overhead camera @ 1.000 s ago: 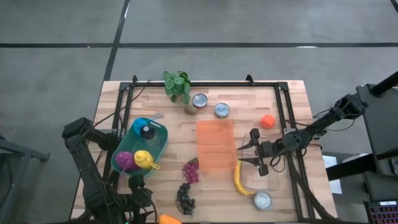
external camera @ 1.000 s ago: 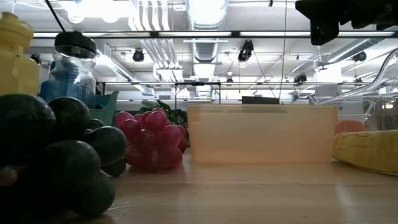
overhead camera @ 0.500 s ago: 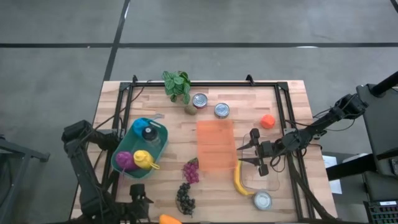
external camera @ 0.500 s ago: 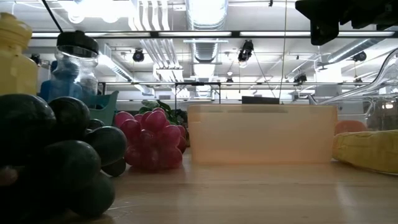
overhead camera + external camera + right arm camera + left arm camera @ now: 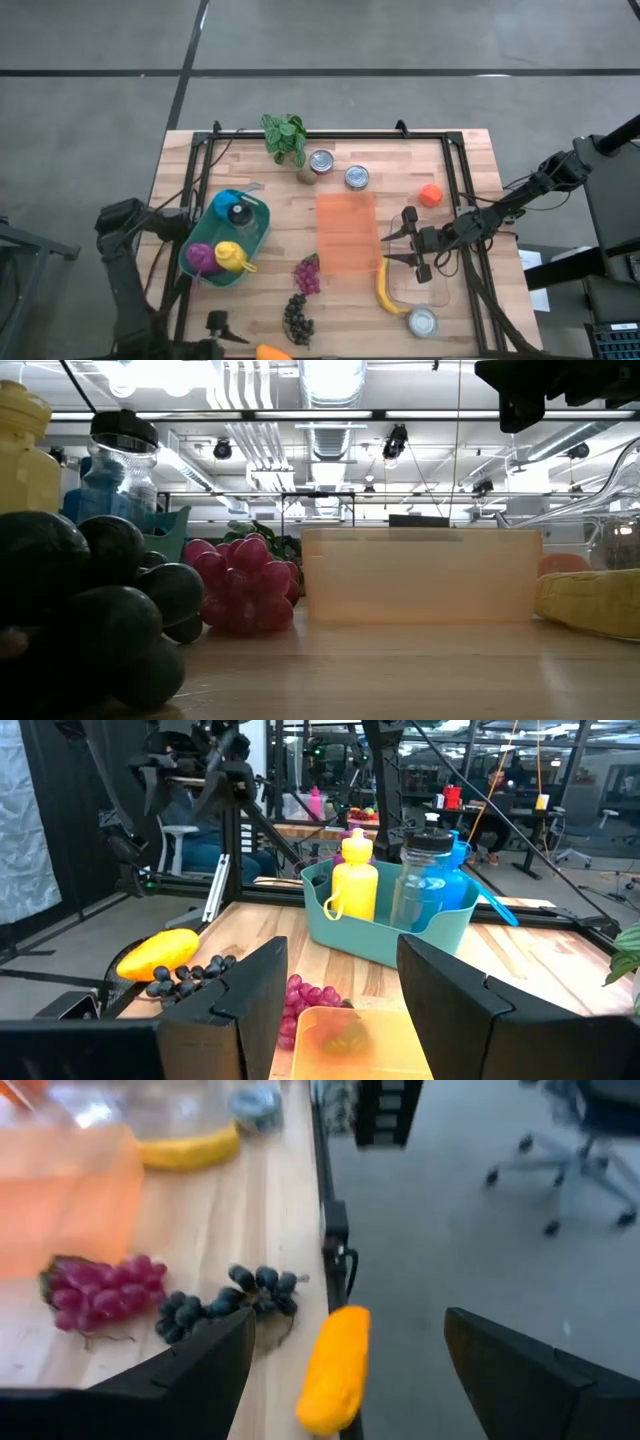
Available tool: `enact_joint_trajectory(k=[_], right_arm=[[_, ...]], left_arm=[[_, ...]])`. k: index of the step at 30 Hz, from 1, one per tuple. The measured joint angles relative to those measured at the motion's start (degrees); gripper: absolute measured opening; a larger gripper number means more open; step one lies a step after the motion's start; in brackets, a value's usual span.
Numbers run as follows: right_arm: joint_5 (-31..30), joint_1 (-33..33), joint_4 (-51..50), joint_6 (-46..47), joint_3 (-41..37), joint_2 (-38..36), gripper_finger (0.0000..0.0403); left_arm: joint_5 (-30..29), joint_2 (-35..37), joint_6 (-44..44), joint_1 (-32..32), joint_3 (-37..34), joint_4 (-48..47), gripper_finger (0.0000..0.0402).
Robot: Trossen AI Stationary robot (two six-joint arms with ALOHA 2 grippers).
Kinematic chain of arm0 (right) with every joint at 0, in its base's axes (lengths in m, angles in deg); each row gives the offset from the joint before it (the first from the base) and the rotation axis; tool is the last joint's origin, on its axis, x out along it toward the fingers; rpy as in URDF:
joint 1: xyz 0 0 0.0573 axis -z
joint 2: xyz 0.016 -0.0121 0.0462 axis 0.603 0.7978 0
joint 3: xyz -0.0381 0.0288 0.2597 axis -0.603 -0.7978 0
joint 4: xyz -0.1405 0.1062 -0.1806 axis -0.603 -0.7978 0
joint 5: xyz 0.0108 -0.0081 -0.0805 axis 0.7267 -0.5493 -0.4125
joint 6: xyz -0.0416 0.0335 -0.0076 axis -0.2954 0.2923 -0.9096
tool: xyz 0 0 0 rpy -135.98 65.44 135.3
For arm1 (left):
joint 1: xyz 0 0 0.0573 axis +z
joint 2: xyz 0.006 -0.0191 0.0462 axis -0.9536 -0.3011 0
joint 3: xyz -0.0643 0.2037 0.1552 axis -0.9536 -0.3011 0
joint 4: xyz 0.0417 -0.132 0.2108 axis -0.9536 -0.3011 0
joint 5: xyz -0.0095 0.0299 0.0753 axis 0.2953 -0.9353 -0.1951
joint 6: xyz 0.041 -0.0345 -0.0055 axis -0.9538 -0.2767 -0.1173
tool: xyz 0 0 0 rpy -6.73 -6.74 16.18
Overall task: Pick & Place Food Item
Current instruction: Adjust the green bin
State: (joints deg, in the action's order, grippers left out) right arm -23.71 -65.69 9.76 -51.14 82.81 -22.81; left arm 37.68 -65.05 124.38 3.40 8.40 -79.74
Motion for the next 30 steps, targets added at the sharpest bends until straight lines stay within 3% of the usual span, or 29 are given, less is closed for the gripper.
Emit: enact_joint_trajectory(k=[3, 7, 14, 23, 25, 30], right_arm=[[0.0, 0.0, 0.0, 0.0, 0.0, 0.0, 0.0189], [0.0, 0.0, 0.0, 0.0, 0.0, 0.0, 0.0189], [0.0, 0.0, 0.0, 0.0, 0.0, 0.0, 0.0189], [0.0, 0.0, 0.0, 0.0, 0.0, 0.0, 0.0189], [0.0, 0.0, 0.0, 0.0, 0.0, 0.0, 0.0189], [0.0, 0.0, 0.0, 0.0, 0.0, 0.0, 0.0189]], left_arm=[[-6.1, 0.1, 1.8, -3.4, -1.7, 3.3, 0.0331], [-10.0, 0.1, 1.7, -6.4, -6.7, 11.8, 0.0331], [-10.5, 0.5, 7.0, -9.3, -15.0, 21.0, 0.0331], [-10.9, 0.4, -2.8, -9.3, -16.3, 26.4, 0.0331], [-9.4, 0.5, -3.0, -8.5, -16.3, 26.3, 0.0331], [1.1, 1.6, -7.6, -5.1, -16.8, 26.2, 0.0331]])
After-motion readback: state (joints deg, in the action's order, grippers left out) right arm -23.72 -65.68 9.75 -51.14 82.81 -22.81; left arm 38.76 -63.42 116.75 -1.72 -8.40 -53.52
